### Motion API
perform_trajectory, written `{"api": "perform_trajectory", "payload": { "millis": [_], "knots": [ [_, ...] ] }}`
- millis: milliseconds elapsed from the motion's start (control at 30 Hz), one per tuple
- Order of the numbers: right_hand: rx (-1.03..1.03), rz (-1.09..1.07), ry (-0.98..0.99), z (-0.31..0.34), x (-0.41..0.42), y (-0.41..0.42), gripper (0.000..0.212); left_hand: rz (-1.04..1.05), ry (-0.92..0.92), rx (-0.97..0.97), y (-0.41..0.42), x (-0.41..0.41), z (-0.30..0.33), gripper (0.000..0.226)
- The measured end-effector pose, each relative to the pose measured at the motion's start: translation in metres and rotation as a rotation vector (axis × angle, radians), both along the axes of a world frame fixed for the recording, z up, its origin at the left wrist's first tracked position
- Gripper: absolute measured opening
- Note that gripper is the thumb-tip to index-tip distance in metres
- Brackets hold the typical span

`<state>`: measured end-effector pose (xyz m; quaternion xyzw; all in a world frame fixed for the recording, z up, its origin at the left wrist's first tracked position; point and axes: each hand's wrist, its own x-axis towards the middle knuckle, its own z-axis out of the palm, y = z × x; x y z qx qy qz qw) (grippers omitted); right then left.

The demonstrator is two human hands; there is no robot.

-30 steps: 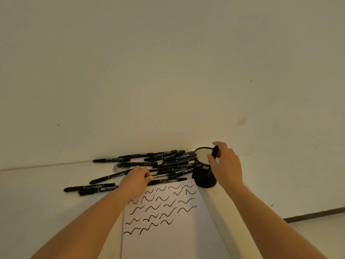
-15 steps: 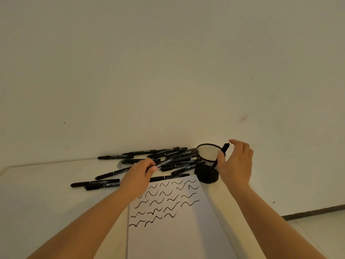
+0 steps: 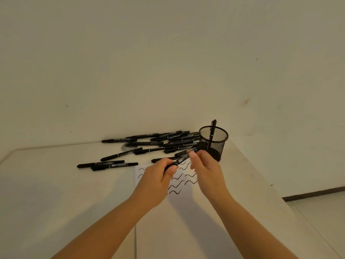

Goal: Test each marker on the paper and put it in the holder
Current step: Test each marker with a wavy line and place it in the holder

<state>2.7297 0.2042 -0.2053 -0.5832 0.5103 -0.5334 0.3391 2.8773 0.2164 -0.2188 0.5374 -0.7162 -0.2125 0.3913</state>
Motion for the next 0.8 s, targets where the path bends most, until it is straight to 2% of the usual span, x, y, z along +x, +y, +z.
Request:
{"api": "perform_trajectory", "payload": {
  "millis": [133, 300, 467, 567, 700, 800],
  "knots": [
    [0.117, 0.019, -0.006, -0.006, 0.014, 0.011, 0.033, -0.021, -0.036, 0.004, 0.016, 0.002, -0.003, 0.019],
    [0.188, 0.019, -0.184, -0.006, 0.025, 0.023, 0.026, -0.012, -0.129, 0.005, 0.029, 0.011, -0.002, 0.021],
    [0.213, 0.055, -0.121, -0.011, 0.035, 0.033, 0.032, -0.002, -0.313, -0.041, 0.042, 0.016, -0.003, 0.027],
    [0.243, 0.038, -0.161, -0.012, 0.036, 0.033, 0.034, -0.036, -0.244, 0.068, 0.048, 0.016, -0.001, 0.028],
    [0.265, 0.006, -0.114, -0.019, 0.043, 0.033, 0.033, -0.087, -0.085, 0.196, 0.049, 0.017, -0.002, 0.034],
    [0.289, -0.155, -0.102, -0.009, 0.012, 0.013, 0.032, -0.1, 0.034, 0.314, 0.052, 0.03, -0.009, 0.041]
  ]
}}
